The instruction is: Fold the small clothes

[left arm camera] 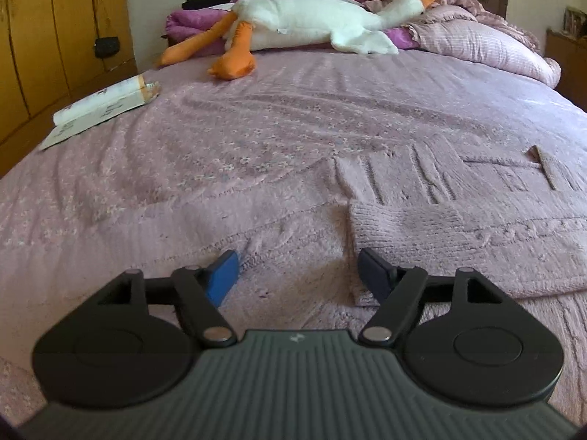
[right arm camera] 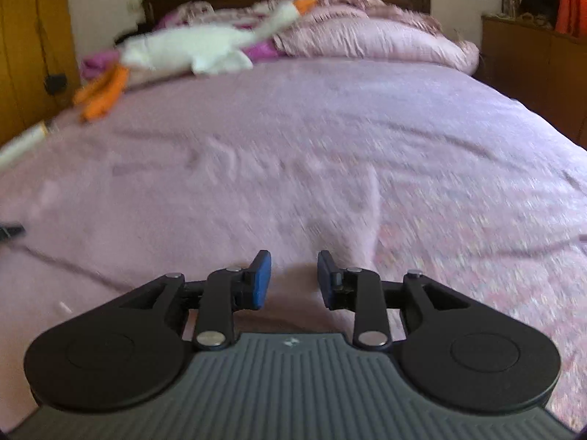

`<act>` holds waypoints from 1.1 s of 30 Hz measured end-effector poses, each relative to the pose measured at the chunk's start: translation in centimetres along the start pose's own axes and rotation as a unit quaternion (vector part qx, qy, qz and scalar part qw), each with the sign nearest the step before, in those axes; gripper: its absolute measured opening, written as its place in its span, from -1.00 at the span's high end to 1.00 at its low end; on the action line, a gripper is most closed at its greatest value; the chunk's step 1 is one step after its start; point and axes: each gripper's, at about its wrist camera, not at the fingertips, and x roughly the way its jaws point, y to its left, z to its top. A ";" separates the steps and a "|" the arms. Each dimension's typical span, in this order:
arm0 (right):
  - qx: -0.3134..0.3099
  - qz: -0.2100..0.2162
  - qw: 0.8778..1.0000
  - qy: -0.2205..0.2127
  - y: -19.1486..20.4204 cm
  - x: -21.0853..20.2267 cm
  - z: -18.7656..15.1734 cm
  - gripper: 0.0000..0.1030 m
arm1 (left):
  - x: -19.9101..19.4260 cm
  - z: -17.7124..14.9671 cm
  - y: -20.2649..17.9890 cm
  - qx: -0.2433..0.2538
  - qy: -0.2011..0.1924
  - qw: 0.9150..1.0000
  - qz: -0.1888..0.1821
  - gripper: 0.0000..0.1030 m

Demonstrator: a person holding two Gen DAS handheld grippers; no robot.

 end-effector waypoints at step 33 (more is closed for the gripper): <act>0.060 0.109 0.992 -0.026 5.5 -11.5 -1.5 -0.75 | -10.8 -2.6 8.2 -0.028 0.044 0.998 0.033 -0.72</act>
